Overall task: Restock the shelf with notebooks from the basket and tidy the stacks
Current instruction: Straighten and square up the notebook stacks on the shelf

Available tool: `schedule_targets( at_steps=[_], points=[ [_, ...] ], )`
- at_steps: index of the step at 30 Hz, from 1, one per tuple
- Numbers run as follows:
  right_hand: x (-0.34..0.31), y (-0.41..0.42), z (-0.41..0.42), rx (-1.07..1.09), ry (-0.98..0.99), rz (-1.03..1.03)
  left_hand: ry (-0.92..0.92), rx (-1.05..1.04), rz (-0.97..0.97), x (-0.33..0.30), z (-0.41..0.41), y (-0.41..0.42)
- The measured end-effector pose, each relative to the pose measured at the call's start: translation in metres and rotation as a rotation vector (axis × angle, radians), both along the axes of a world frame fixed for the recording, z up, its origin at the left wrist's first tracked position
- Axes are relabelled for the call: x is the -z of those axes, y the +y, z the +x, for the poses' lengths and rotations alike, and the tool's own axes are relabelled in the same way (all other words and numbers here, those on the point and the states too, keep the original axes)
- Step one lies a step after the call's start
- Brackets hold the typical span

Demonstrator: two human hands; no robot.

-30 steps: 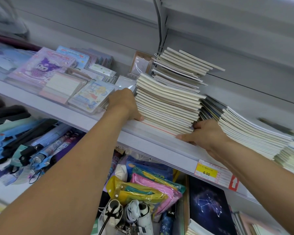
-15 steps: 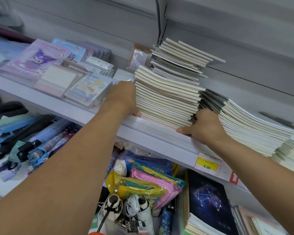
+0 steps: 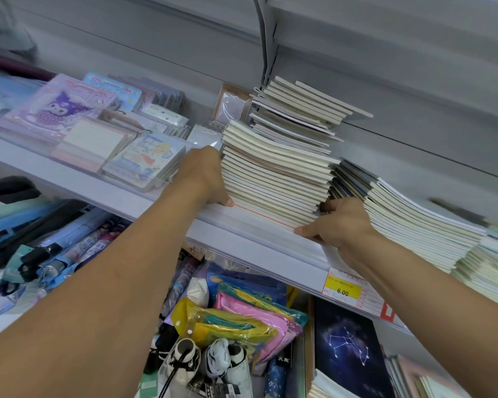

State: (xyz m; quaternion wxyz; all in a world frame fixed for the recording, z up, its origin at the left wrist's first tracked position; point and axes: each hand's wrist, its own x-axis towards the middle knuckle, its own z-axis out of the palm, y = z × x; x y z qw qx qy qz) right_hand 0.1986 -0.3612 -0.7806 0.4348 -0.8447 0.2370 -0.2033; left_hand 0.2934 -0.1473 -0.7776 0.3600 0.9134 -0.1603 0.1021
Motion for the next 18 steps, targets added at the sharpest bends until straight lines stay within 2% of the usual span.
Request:
schedule_targets(
  at_steps=[4,18],
  points=[
    [-0.003,0.012,-0.012,0.036,-0.048,0.141,-0.036,-0.031,-0.043,0.0,-0.003,0.0],
    [-0.002,0.009,-0.015,0.023,-0.08,0.019,-0.068,-0.024,0.053,-0.005,-0.009,-0.002]
  ],
)
